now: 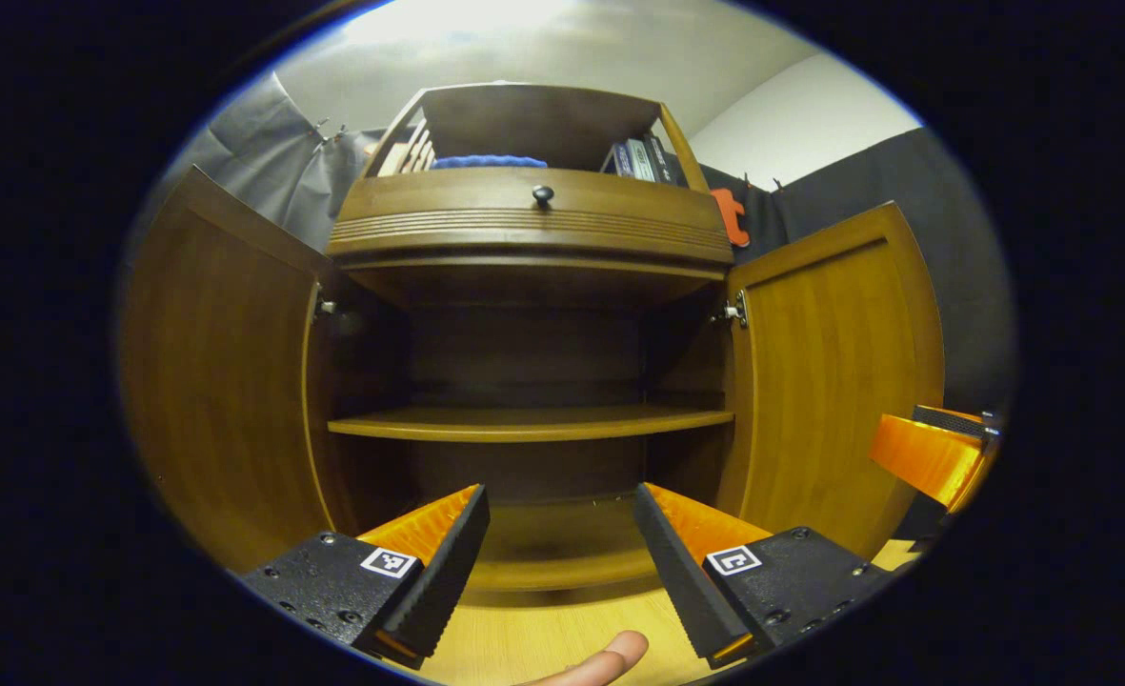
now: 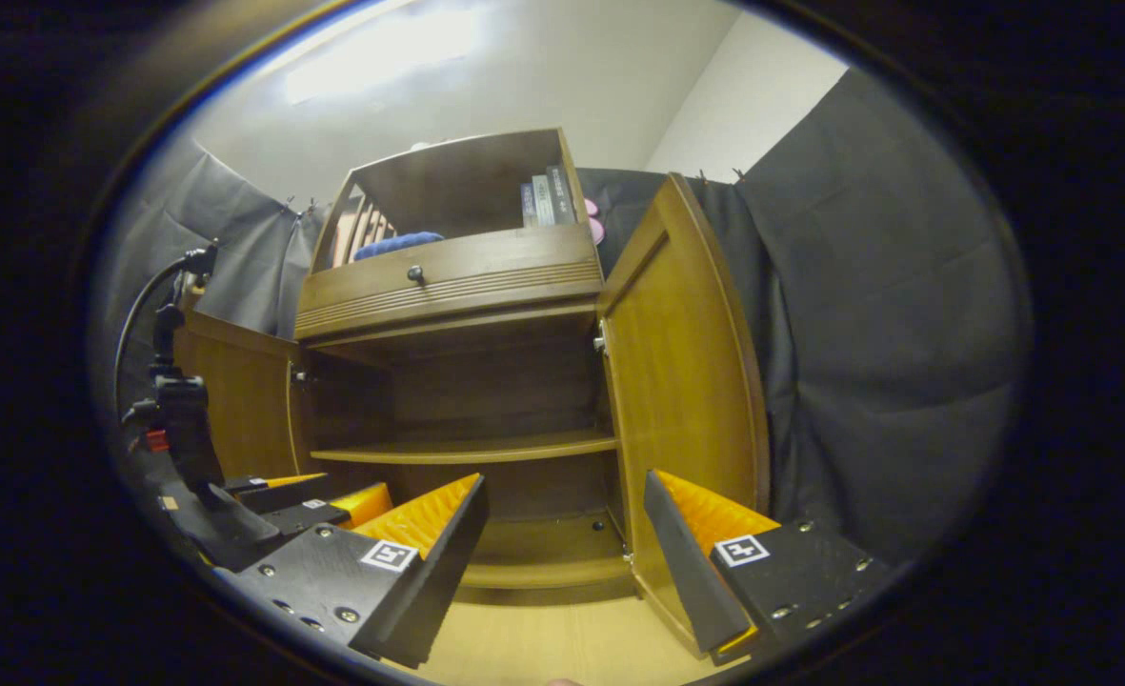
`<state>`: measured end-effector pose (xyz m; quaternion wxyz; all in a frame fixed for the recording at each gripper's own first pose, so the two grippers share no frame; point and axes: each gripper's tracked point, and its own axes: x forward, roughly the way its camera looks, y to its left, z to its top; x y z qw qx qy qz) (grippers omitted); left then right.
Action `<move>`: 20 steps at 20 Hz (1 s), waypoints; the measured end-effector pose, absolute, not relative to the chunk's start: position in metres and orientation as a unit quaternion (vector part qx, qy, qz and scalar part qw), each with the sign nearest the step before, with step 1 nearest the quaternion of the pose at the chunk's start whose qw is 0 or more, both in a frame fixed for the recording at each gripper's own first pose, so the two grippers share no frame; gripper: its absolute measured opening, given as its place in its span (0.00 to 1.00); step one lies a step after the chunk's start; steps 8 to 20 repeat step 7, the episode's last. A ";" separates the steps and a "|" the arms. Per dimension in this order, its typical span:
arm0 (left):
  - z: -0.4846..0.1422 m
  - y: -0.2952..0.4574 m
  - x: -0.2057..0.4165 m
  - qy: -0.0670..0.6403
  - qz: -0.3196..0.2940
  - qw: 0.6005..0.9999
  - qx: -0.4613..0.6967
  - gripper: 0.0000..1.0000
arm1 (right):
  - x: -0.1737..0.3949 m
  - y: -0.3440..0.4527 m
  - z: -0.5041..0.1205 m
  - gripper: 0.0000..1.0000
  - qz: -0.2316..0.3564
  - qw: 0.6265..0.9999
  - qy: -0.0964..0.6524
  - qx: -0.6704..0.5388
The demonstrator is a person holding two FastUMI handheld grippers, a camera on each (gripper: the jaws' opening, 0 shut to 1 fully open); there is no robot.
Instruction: Open the right door of the double-door shoe cabinet with the right hand, and open the left door with the left hand.
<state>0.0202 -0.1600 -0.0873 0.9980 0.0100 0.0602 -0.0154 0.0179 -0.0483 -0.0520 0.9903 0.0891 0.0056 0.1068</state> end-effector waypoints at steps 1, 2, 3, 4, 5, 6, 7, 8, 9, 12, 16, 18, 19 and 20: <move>-0.088 -0.159 0.021 0.062 -0.017 0.998 0.012 0.94 | 0.019 -0.047 -0.053 0.98 0.101 0.991 0.006 0.090; -0.088 -0.158 0.022 0.060 -0.015 0.998 0.016 0.94 | 0.017 -0.048 -0.055 0.98 0.091 0.992 0.008 0.088; -0.085 -0.156 0.024 0.057 -0.012 0.998 0.019 0.95 | 0.016 -0.049 -0.057 0.94 0.080 0.993 0.011 0.085; -0.082 -0.155 0.024 0.051 -0.012 0.998 0.018 0.94 | 0.014 -0.052 -0.059 0.94 0.069 0.994 0.015 0.084; -0.080 -0.157 0.024 0.048 -0.014 0.999 0.017 0.94 | 0.011 -0.054 -0.063 0.94 0.059 0.995 0.020 0.079; -0.079 -0.157 0.023 0.048 -0.017 0.999 0.016 0.94 | 0.006 -0.053 -0.062 0.97 0.054 0.996 0.021 0.071; -0.078 -0.156 0.021 0.047 -0.018 0.999 0.016 0.94 | 0.002 -0.049 -0.056 0.94 0.053 0.997 0.017 0.061; -0.078 -0.156 0.021 0.047 -0.018 0.999 0.016 0.94 | 0.002 -0.049 -0.056 0.94 0.053 0.997 0.017 0.061; -0.078 -0.156 0.021 0.047 -0.018 0.999 0.016 0.94 | 0.002 -0.049 -0.056 0.94 0.053 0.997 0.017 0.061; -0.078 -0.156 0.021 0.047 -0.018 0.999 0.016 0.94 | 0.002 -0.049 -0.056 0.94 0.053 0.997 0.017 0.061; -0.078 -0.156 0.021 0.047 -0.018 0.999 0.016 0.94 | 0.002 -0.049 -0.056 0.94 0.053 0.997 0.017 0.061; -0.078 -0.156 0.021 0.047 -0.018 0.999 0.016 0.94 | 0.002 -0.049 -0.056 0.94 0.053 0.997 0.017 0.061; -0.078 -0.156 0.021 0.047 -0.018 0.999 0.016 0.94 | 0.002 -0.049 -0.056 0.94 0.053 0.997 0.017 0.061; -0.078 -0.156 0.021 0.047 -0.018 0.999 0.016 0.94 | 0.002 -0.049 -0.056 0.94 0.053 0.997 0.017 0.061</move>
